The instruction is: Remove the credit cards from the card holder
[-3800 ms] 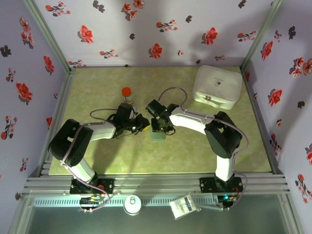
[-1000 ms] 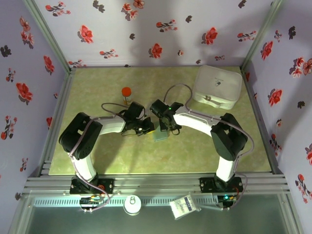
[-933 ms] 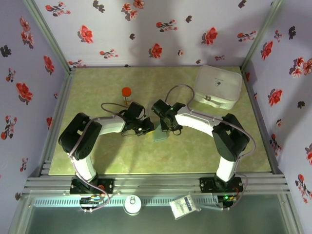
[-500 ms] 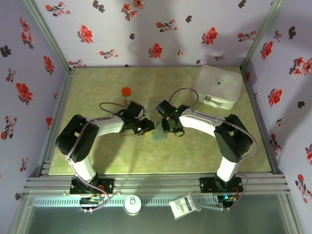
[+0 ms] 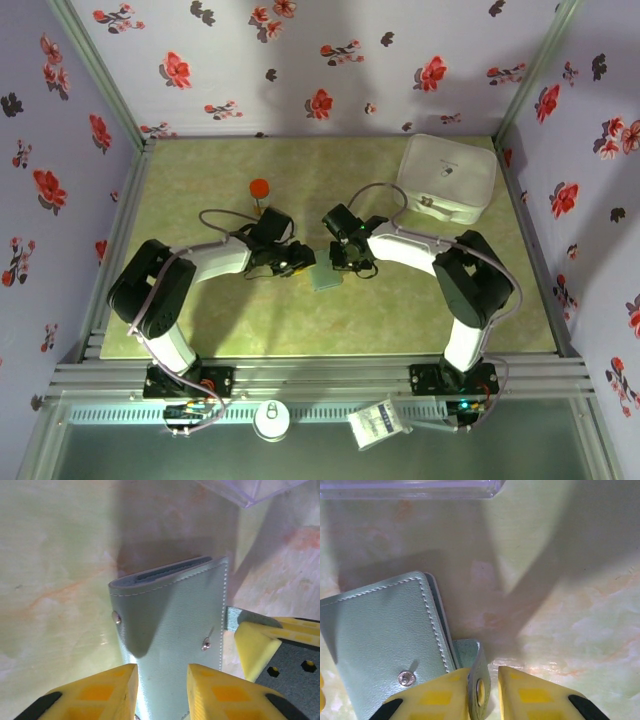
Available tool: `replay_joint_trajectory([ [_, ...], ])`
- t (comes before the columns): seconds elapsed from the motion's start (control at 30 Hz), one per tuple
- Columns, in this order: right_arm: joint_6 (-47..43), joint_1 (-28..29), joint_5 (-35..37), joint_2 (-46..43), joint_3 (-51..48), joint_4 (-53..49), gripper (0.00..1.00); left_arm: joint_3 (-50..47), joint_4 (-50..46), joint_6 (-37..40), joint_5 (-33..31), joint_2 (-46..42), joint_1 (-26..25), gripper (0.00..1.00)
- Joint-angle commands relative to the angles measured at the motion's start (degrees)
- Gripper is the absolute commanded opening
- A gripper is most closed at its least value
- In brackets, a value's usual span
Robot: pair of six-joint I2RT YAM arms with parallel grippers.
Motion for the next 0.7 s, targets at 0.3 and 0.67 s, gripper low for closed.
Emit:
replay_joint_trajectory([
  [0.3,-1.2,-0.9,-1.9,3.3,-1.0,2.8,0.17,-2.3,5.0,-3.4,2.3,3.0,-0.1,0.31],
  [0.67,-0.6,-1.1,-0.6,1.4,-1.6,3.2,0.05,1.7,4.0,-2.0,3.0,5.4,1.6,0.29],
])
